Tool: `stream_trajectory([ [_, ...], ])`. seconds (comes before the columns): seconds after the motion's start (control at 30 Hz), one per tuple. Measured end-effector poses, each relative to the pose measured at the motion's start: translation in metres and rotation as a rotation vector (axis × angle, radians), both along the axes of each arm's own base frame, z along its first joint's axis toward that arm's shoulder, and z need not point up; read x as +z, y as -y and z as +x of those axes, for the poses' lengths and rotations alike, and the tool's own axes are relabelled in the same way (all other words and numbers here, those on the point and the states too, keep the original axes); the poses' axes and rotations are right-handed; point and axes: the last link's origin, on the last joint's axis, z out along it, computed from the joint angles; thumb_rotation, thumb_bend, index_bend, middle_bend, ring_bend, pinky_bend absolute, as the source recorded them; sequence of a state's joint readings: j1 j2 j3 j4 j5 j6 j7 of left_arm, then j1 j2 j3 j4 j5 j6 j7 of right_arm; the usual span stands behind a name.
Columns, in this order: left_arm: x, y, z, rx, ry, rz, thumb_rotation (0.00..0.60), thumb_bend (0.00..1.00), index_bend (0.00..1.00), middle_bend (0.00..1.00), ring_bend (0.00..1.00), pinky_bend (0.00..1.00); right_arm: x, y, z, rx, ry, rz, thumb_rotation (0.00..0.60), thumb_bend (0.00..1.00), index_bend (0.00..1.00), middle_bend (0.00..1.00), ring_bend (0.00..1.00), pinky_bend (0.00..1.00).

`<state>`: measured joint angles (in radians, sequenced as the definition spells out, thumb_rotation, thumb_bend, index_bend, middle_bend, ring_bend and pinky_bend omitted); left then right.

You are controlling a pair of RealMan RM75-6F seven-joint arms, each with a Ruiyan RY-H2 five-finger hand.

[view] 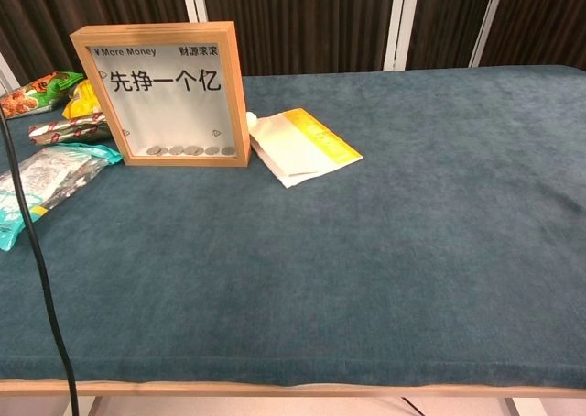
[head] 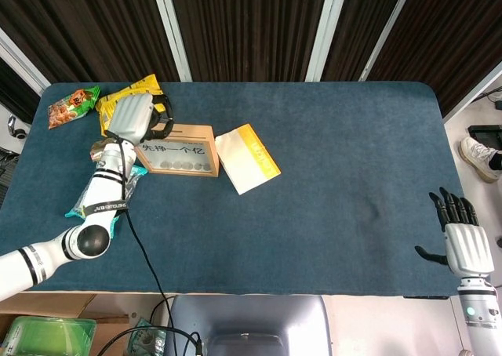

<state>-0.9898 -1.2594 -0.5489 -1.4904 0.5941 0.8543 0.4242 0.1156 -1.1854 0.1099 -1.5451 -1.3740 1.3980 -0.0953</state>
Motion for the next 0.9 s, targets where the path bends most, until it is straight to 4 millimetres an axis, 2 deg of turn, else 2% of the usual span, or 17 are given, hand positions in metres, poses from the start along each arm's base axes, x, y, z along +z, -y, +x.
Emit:
stream_trajectory([
  [0.27, -0.013, -0.023, -0.007, 0.055, -0.037, -0.030, 0.600, 0.68, 0.69, 1.00, 1.00, 1.00, 0.003, 0.001, -0.002, -0.011, 0.002, -0.010, 0.600, 0.16, 0.00, 0.00, 0.00, 0.00],
  [0.63, -0.025, -0.027, -0.018, 0.075, -0.092, -0.066, 0.600, 0.67, 0.69, 1.00, 1.00, 1.00, 0.003, 0.002, -0.001, -0.014, 0.005, -0.011, 0.600, 0.16, 0.00, 0.00, 0.00, 0.00],
  [0.9, -0.030, -0.026, -0.018, 0.078, -0.111, -0.092, 0.600, 0.67, 0.69, 1.00, 1.00, 1.00, 0.004, 0.001, -0.002, -0.018, 0.006, -0.013, 0.600, 0.16, 0.00, 0.00, 0.00, 0.00],
])
